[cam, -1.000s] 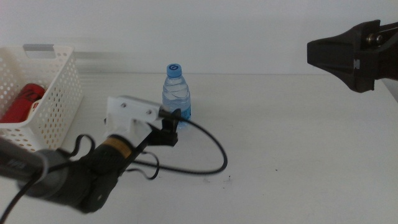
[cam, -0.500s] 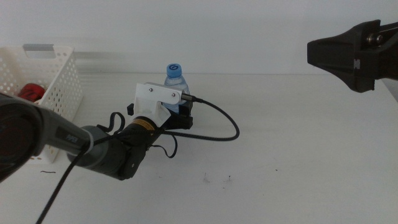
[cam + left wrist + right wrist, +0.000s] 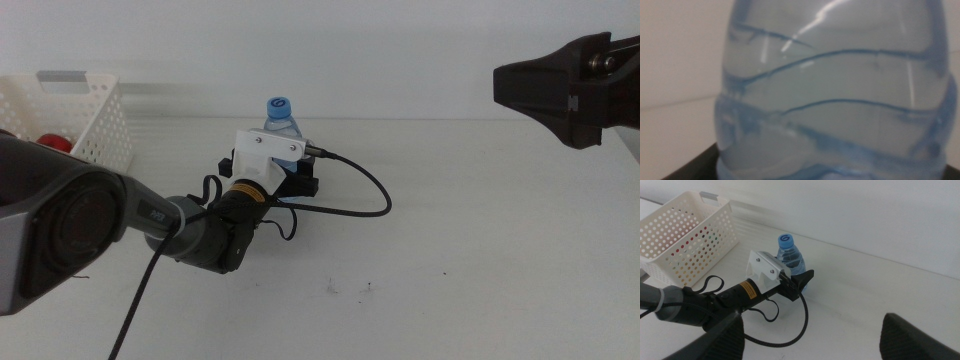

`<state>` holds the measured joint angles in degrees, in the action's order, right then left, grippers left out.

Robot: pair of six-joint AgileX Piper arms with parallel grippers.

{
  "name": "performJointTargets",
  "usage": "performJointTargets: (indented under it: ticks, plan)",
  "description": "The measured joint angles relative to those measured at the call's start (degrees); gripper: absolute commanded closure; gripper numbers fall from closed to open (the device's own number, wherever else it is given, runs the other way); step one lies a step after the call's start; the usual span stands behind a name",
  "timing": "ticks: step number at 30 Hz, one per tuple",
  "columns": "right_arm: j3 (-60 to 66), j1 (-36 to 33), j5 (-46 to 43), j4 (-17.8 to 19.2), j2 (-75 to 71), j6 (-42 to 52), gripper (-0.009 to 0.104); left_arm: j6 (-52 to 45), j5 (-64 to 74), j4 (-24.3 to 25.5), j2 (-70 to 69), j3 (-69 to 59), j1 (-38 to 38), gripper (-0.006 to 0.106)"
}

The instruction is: Use arms to grab the bottles and put them into the dustbin to the left of the table.

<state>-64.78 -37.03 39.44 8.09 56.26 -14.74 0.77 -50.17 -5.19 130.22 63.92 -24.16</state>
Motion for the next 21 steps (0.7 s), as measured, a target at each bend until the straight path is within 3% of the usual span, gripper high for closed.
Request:
performJointTargets:
  ticks: [3, 6, 8, 9, 11, 15, 21]
  plan:
    - [0.00, 0.00, 0.00, 0.00, 0.00, 0.00, 0.007, -1.85, -0.42, -0.26, 0.94, 0.93, 0.00, 0.014]
    - [0.00, 0.00, 0.00, 0.00, 0.00, 0.00, 0.007, -2.07, -0.98, -0.78, 1.58, 1.20, -0.04, 0.032]
    - [0.00, 0.00, 0.00, 0.00, 0.00, 0.00, 0.007, -2.07, -1.19, -1.14, 1.61, 1.20, -0.19, 0.057]
    - [0.00, 0.00, 0.00, 0.00, 0.00, 0.00, 0.007, -2.07, -1.19, -1.26, 1.48, 1.03, -0.19, 0.079]
    - [0.00, 0.00, 0.00, 0.00, 0.00, 0.00, 0.007, -2.07, -0.57, -1.38, 0.04, -0.62, -0.19, 0.103]
    - [0.00, 0.00, 0.00, 0.00, 0.00, 0.00, 0.007, -1.76, 8.60, -2.86, -9.14, -7.02, -0.19, 0.102]
    - [0.00, 0.00, 0.00, 0.00, 0.00, 0.00, 0.007, -3.20, 39.11, -6.52, -29.04, -9.79, 0.65, 0.102]
